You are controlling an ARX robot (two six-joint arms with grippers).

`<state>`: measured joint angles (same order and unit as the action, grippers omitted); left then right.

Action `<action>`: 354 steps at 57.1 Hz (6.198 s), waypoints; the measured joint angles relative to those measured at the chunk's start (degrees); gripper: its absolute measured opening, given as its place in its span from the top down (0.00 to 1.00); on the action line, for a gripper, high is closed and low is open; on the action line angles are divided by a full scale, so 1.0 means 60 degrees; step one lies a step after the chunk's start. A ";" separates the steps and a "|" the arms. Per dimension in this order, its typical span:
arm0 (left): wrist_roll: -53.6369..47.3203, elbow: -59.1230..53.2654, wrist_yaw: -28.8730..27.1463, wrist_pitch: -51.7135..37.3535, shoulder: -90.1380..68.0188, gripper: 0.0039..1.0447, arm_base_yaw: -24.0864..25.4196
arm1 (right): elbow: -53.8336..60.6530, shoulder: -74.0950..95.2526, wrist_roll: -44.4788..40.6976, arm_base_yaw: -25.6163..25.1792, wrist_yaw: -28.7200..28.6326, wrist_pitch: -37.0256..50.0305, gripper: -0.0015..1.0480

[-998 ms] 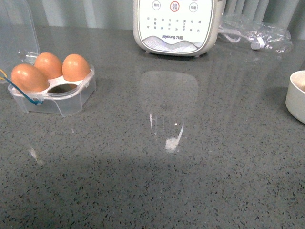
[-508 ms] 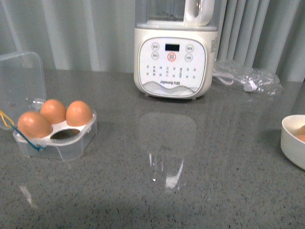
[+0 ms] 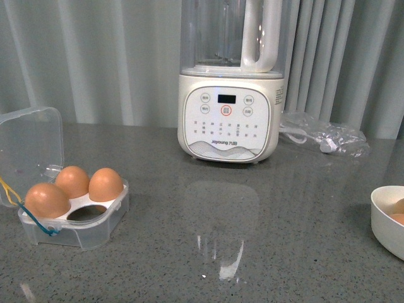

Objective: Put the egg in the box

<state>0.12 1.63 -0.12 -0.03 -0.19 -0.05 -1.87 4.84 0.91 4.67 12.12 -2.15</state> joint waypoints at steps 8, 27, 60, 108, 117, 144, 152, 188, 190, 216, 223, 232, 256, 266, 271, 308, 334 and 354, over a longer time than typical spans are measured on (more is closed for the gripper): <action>0.0000 0.0000 0.0015 0.0000 0.0000 0.06 0.0000 | -0.0197 0.1960 0.0051 0.0135 0.0055 0.2022 0.07; 0.0000 0.0000 0.0011 0.0000 0.0000 0.06 0.0000 | -0.2171 0.7504 -0.0076 -0.0783 -0.1235 0.5858 0.07; 0.0000 0.0000 0.0011 0.0000 0.0000 0.06 0.0000 | -0.6178 1.1533 0.0382 -0.0849 -0.2459 0.3100 0.07; 0.0000 0.0000 0.0011 0.0000 0.0000 0.06 0.0000 | -0.5727 1.2196 -0.0182 -0.0889 -0.3024 0.3096 0.33; 0.0000 0.0000 0.0011 0.0000 0.0000 0.06 0.0000 | -0.5727 1.2116 -0.0302 -0.0871 -0.3013 0.3169 0.55; 0.0000 0.0000 0.0011 0.0000 0.0000 0.06 0.0000 | -0.5723 1.1755 -0.0590 -0.0787 -0.3038 0.3118 0.60; 0.0000 0.0000 0.0011 0.0000 0.0000 0.06 0.0000 | -0.5978 1.1683 -0.0583 -0.0525 -0.3155 0.3311 0.60; 0.0000 0.0000 0.0011 0.0000 0.0000 0.06 0.0000 | -1.0320 1.4863 -0.0102 0.2885 -0.6280 0.2951 0.60; 0.0000 0.0000 0.0011 0.0000 0.0000 0.06 0.0000 | -1.0437 1.4987 -0.0106 0.2998 -0.6590 0.2892 0.60; 0.0000 0.0000 0.0011 0.0000 0.0000 0.06 0.0000 | -1.1205 1.6094 -0.0845 0.3410 -0.8510 0.2619 0.60; 0.0000 0.0000 0.0011 0.0000 0.0000 0.06 0.0000 | -1.1464 1.6393 -0.0984 0.3676 -0.8546 0.2492 0.60; 0.0000 0.0000 0.0011 0.0000 0.0000 0.06 0.0000 | -1.1715 1.6750 -0.1067 0.4014 -0.8604 0.2419 0.60; 0.0000 0.0000 0.0011 0.0000 0.0000 0.06 0.0000 | -1.2502 1.7595 -0.0969 0.4659 -0.8506 0.2583 0.60; 0.0000 0.0000 0.0011 0.0000 0.0000 0.06 0.0000 | -1.2703 1.7948 -0.0827 0.4805 -0.8462 0.2674 0.60; 0.0000 0.0000 0.0011 0.0000 0.0000 0.06 0.0000 | -1.2703 1.7992 -0.0845 0.4849 -0.8462 0.2656 0.60; 0.0000 0.0000 0.0011 0.0000 0.0000 0.06 0.0000 | -1.2692 1.8017 -0.1031 0.4849 -0.8386 0.2616 0.60; 0.0000 0.0000 0.0011 0.0000 0.0000 0.06 0.0000 | -1.2677 1.8043 -0.1086 0.4765 -0.8306 0.2605 0.26; 0.0000 0.0000 0.0011 0.0000 0.0000 0.06 0.0000 | -1.2579 1.8039 -0.1096 0.4656 -0.8258 0.2608 0.14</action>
<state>0.12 1.63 -0.05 -0.03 -0.19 -0.05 -77.34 113.08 -5.67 32.60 -37.43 13.50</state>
